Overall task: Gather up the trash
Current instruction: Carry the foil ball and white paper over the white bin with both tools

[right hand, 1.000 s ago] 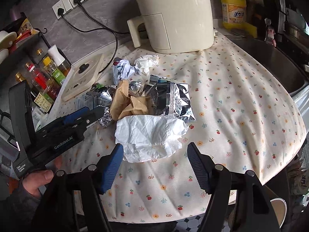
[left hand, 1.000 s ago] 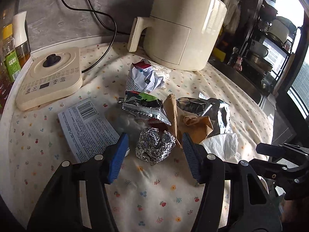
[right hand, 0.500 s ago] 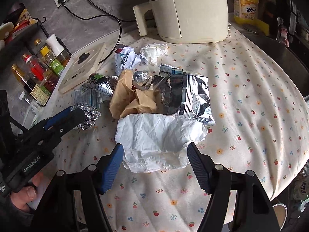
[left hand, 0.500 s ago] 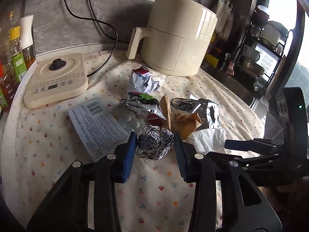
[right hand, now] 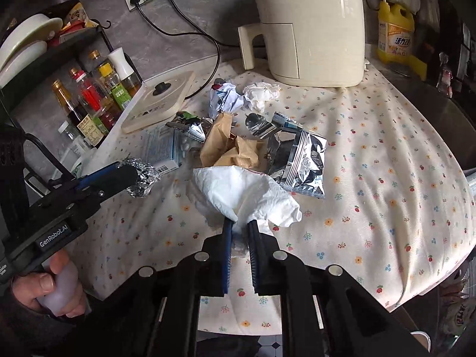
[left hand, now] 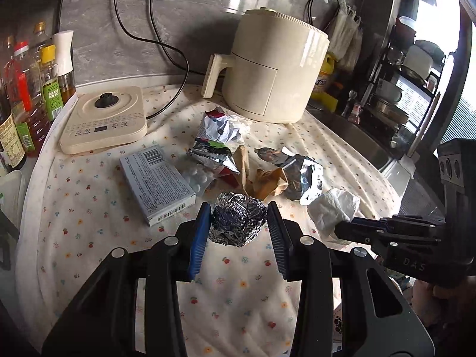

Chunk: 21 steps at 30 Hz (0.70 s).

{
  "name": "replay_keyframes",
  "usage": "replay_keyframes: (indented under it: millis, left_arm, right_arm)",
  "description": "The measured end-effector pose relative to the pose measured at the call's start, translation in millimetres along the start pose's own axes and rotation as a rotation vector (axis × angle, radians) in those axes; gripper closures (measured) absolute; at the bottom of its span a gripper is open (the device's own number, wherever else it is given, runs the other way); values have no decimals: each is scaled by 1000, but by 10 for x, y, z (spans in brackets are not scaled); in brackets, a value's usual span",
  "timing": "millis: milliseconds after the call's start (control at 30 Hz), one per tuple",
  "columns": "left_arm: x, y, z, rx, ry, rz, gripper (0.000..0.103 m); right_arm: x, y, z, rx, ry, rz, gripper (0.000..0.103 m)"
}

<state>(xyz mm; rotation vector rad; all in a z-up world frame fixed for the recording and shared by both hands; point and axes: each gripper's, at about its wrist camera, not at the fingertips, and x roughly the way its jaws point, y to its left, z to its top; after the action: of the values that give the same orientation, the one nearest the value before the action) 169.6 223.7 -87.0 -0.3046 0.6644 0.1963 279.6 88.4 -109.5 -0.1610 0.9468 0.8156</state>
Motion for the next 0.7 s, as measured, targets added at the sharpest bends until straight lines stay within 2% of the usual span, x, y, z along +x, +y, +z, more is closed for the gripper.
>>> replay_keyframes:
  millis: [233,700]
  left_arm:
    - [-21,-674,-71,70,11,-64,64]
    - [211,-2100,-470,221,121,-232,64]
  right_arm:
    - [-538,-304,-319,27,-38,-10,91]
    - [-1439,-1373,-1254,268,-66,-155,91]
